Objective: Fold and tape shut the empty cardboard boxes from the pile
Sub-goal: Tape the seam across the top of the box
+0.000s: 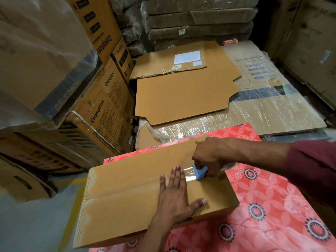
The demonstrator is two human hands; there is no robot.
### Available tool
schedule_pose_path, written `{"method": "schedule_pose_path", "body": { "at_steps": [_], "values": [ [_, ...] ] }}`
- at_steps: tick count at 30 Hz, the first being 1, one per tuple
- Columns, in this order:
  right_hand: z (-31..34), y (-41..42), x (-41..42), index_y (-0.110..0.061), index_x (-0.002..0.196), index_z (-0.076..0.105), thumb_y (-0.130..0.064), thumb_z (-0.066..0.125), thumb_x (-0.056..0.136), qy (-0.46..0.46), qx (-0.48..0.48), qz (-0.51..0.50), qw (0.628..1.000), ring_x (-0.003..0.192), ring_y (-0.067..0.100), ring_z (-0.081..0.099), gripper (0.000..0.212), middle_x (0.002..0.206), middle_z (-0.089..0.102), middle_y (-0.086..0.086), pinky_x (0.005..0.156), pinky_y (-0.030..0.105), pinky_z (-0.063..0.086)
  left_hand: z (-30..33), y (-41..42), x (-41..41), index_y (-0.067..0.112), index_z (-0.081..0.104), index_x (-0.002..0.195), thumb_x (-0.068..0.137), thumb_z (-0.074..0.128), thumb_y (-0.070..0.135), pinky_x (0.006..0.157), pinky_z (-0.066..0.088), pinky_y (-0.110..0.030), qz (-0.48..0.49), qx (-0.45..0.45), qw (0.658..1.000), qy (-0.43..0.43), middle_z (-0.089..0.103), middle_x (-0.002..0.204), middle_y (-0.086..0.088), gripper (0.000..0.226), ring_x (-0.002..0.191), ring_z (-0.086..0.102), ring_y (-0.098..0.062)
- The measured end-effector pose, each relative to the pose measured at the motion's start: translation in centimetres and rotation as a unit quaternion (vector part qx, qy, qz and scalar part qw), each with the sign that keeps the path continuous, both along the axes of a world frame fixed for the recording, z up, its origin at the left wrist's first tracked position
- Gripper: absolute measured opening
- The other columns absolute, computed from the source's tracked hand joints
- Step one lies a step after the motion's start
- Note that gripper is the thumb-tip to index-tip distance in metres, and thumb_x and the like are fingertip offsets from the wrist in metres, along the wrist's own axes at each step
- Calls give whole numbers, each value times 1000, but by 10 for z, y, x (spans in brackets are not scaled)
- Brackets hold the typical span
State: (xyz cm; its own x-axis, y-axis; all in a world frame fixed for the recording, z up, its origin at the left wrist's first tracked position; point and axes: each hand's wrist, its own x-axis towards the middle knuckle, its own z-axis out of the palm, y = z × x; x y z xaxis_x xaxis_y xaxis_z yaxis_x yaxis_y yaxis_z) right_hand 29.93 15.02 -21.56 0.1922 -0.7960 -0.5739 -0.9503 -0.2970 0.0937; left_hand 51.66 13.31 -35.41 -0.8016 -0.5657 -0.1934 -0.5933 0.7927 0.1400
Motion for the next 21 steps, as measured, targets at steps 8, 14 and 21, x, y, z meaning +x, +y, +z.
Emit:
{"method": "schedule_pose_path", "body": {
  "at_steps": [8, 14, 21],
  "values": [
    [-4, 16, -6, -28, 108, 72, -37, 70, 81, -26, -39, -2, 999, 90, 31, 67, 29, 97, 71, 0, 69, 35, 55, -12, 22, -33, 6, 7, 165, 81, 19, 100, 125, -9, -48, 32, 3, 998, 47, -7, 172, -7, 127, 160, -8, -22],
    [-1, 6, -2, -30, 116, 76, -27, 78, 78, -12, -21, -75, 997, 95, 25, 72, 37, 110, 75, -7, 69, 34, 58, -7, 21, -35, 14, -9, 166, 77, 8, 102, 126, -12, -43, 26, 8, 1000, 5, -23, 171, -2, 127, 158, -20, -15],
    [18, 46, -65, -36, 129, 71, -18, 75, 86, 17, 36, -116, 992, 110, 19, 67, 47, 125, 70, -11, 68, 27, 41, -8, 19, -33, 14, -4, 167, 83, 16, 98, 128, -10, -43, 27, 4, 999, -16, -21, 171, -3, 121, 160, -16, -17]
  ]
}}
